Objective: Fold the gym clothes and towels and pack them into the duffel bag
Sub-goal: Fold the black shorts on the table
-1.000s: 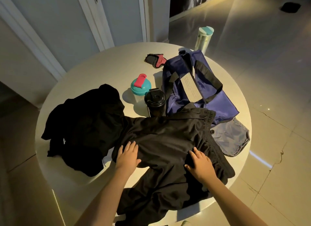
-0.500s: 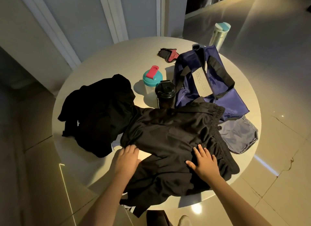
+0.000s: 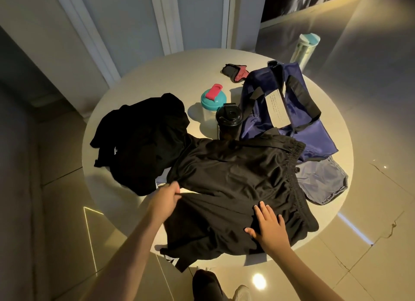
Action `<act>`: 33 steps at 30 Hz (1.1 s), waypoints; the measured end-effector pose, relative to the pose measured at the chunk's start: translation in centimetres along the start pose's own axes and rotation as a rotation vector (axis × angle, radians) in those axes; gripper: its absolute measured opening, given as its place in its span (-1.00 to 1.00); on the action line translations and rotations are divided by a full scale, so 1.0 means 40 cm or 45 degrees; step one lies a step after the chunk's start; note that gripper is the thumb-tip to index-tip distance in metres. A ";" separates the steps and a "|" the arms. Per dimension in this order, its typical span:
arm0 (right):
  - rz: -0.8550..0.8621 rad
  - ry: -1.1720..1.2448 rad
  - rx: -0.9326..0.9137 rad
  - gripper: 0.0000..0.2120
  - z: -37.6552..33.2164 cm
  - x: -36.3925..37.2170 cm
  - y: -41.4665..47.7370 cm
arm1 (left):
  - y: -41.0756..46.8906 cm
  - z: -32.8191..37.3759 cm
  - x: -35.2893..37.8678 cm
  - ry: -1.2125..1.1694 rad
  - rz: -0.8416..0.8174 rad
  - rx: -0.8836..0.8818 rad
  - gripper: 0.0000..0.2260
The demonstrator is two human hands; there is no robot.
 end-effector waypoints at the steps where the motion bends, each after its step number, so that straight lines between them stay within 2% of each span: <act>1: -0.007 -0.016 0.001 0.34 0.001 -0.003 -0.001 | 0.008 0.014 -0.013 -0.030 0.017 -0.004 -0.97; 4: -0.040 -0.004 0.014 0.33 0.008 -0.008 -0.010 | 0.009 0.046 -0.033 0.002 0.294 0.054 -0.85; 6: 0.033 0.014 0.021 0.19 0.006 -0.010 -0.017 | -0.022 0.061 -0.022 0.166 0.404 0.067 -0.77; 8: 0.128 0.055 0.029 -0.06 -0.001 -0.006 -0.029 | -0.071 0.066 0.016 0.254 0.387 0.124 -0.75; 10: 0.140 0.105 0.029 -0.14 -0.008 -0.004 -0.048 | -0.126 0.052 0.079 0.315 0.253 0.229 -0.72; 11: 0.138 0.118 0.026 -0.09 -0.011 -0.004 -0.058 | -0.150 0.028 0.116 0.346 0.175 0.264 -0.68; 13: 0.137 0.124 0.006 0.13 -0.015 0.004 -0.063 | -0.178 -0.015 0.163 0.377 -0.074 0.206 -0.52; 14: 0.073 0.130 -0.007 0.23 -0.015 0.011 -0.059 | -0.179 -0.030 0.170 0.387 -0.131 0.174 -0.45; 16: -0.002 0.112 -0.015 0.32 -0.016 0.006 -0.057 | -0.163 -0.048 0.160 0.467 -0.170 0.160 -0.40; 19: -0.039 0.123 -0.046 0.33 -0.023 -0.013 -0.048 | -0.124 -0.049 0.103 0.619 -0.171 -0.029 -0.44; 21: 0.049 0.165 -0.049 0.23 -0.025 -0.026 -0.049 | -0.124 -0.025 0.069 0.629 -0.008 -0.036 -0.52; 23: 0.242 0.157 -0.057 -0.08 -0.023 -0.037 -0.064 | -0.152 0.002 0.069 0.464 0.135 0.067 -0.66; 25: 0.360 0.120 -0.088 -0.36 -0.014 -0.021 -0.083 | -0.209 0.014 0.102 0.307 0.176 0.221 -0.72; 27: 0.306 0.062 -0.081 -0.41 0.005 0.016 -0.106 | -0.261 -0.019 0.160 0.298 0.059 0.219 -0.60; 30: 0.211 -0.061 -0.125 -0.47 0.035 0.069 -0.124 | -0.297 -0.084 0.212 0.355 -0.037 0.107 -0.31; 32: 0.224 -0.093 -0.170 -0.48 0.042 0.067 -0.118 | -0.295 -0.106 0.210 0.240 0.059 -0.076 -0.19; 33: 0.242 -0.078 -0.174 -0.45 0.043 0.061 -0.113 | -0.294 -0.110 0.197 0.156 0.147 -0.191 -0.20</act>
Point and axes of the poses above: each hand's wrist, its own y-axis towards the middle knuckle, its own x-axis out of the palm, z = x × y, the point moved 3 cm from there along y, towards the middle knuckle, and after that the axes turned 7 degrees about -y, right-handed, at the moved point
